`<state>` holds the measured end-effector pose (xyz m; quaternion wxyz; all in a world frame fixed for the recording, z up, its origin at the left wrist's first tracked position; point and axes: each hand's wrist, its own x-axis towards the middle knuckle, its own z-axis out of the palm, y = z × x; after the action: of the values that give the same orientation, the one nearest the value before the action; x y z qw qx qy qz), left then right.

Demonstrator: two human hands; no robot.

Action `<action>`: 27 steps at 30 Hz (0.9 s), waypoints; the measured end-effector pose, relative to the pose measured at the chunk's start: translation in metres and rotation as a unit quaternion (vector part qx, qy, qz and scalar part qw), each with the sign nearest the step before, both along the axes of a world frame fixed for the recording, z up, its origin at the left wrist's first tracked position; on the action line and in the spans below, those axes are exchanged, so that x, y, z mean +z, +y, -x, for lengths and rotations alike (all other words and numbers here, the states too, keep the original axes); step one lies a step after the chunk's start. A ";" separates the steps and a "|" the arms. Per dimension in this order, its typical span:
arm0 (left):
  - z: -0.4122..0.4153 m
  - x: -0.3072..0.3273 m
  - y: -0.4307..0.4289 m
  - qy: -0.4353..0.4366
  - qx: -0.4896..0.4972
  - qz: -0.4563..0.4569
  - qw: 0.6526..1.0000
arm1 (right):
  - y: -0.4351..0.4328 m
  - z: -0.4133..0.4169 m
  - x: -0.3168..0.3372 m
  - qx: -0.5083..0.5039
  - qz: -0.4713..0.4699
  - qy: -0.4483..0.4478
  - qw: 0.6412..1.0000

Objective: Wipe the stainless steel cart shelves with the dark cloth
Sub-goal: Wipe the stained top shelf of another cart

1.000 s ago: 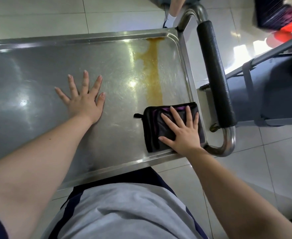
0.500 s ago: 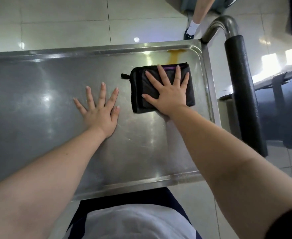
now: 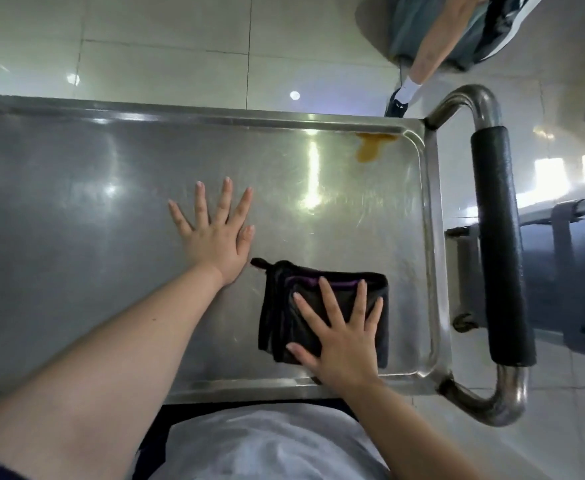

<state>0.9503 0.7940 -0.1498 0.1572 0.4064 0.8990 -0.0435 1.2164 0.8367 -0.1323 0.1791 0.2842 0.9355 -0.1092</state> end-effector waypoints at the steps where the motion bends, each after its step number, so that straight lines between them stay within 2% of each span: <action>1: 0.000 0.000 0.000 0.001 0.003 0.000 1.000 | 0.010 0.007 -0.002 0.005 -0.009 0.006 1.000; 9: 0.003 -0.004 0.004 -0.001 0.026 0.002 1.000 | 0.135 0.143 -0.005 -0.042 -0.063 0.012 0.997; 15: 0.004 -0.006 0.002 -0.005 0.013 -0.033 0.999 | 0.165 0.217 -0.001 -0.078 -0.008 0.003 0.997; 22: 0.005 -0.004 0.005 -0.005 0.013 -0.021 1.000 | 0.167 0.211 -0.005 -0.078 -0.045 0.036 0.995; 27: 0.005 -0.001 0.005 -0.004 0.017 0.005 1.000 | 0.218 0.159 -0.003 -0.106 -0.072 0.020 0.992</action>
<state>0.9448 0.7995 -0.1510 0.1640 0.3905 0.9048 -0.0439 1.0578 1.0551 -0.1350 0.1269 0.3918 0.9089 -0.0658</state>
